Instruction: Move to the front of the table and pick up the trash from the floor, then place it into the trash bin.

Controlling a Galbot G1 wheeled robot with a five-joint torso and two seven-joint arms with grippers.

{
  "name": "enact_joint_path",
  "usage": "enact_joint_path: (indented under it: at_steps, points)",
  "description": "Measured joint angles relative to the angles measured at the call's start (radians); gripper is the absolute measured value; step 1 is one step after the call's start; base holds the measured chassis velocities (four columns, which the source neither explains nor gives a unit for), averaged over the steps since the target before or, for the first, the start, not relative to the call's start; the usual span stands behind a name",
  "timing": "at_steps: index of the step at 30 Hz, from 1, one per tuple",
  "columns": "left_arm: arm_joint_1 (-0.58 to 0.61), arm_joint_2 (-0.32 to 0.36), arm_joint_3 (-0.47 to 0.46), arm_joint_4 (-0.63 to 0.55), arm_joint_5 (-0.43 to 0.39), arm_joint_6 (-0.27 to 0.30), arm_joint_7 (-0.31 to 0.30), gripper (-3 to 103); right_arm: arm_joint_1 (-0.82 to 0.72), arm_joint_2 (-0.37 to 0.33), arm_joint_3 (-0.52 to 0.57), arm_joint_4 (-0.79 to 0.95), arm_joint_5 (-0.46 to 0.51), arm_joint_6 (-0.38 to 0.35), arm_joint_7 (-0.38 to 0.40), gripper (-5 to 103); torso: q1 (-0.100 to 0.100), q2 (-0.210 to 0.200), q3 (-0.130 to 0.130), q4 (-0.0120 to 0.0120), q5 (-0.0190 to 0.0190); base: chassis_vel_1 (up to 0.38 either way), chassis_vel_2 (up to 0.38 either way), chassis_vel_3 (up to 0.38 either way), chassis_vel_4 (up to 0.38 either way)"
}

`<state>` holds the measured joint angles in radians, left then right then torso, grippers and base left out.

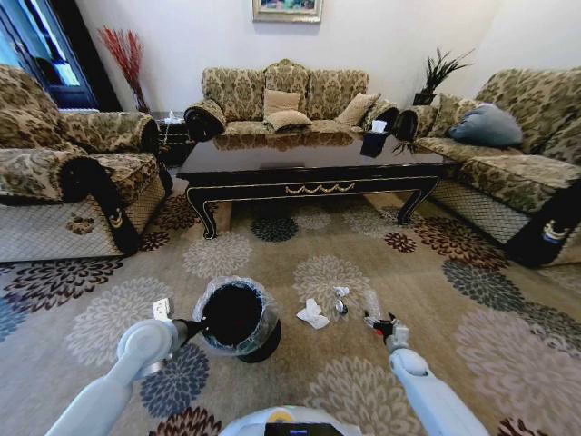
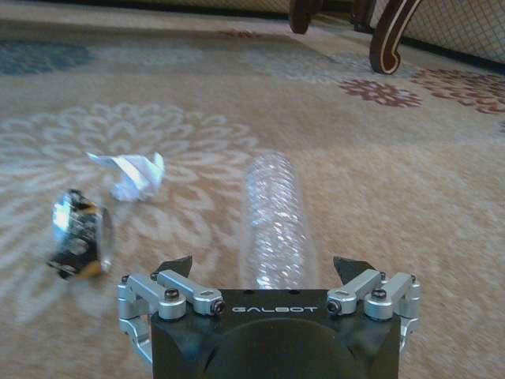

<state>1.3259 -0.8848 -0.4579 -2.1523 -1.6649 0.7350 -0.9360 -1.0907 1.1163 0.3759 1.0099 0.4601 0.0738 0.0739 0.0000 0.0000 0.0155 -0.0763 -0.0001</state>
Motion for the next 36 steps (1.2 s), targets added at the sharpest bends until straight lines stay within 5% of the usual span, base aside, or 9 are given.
enact_joint_path:
  at_steps: [15, 28, 32, 36]
  points:
    - [0.008, -0.002, 0.002, 0.006, 0.003, 0.0, -0.003, 0, 0.088, 0.05, -0.022, -0.139, -0.051, 0.03, 0.005, 100, 0.0, 0.0, 0.0, 0.0007, 0.0001, 0.0, 0.0, 0.0, 0.0]
    - [0.005, -0.014, 0.019, 0.014, 0.014, 0.0, -0.002, 0, 0.085, 0.035, -0.005, -0.134, -0.059, 0.04, 0.026, 57, 0.0, 0.0, 0.0, 0.0006, 0.0001, 0.0, 0.0, 0.0, 0.0]
    - [-0.005, -0.02, 0.02, 0.017, 0.018, 0.0, 0.0, 0, 0.065, 0.045, 0.01, -0.117, -0.072, 0.042, 0.048, 37, 0.0, 0.0, 0.0, 0.0006, 0.0001, 0.0, 0.0, 0.0, 0.0]
    - [-0.003, -0.02, 0.016, 0.017, 0.017, 0.0, 0.003, 0, 0.051, 0.048, 0.016, -0.099, -0.074, 0.04, 0.057, 30, 0.0, 0.0, 0.0, 0.0006, 0.0003, 0.0, 0.0, 0.0, 0.0]
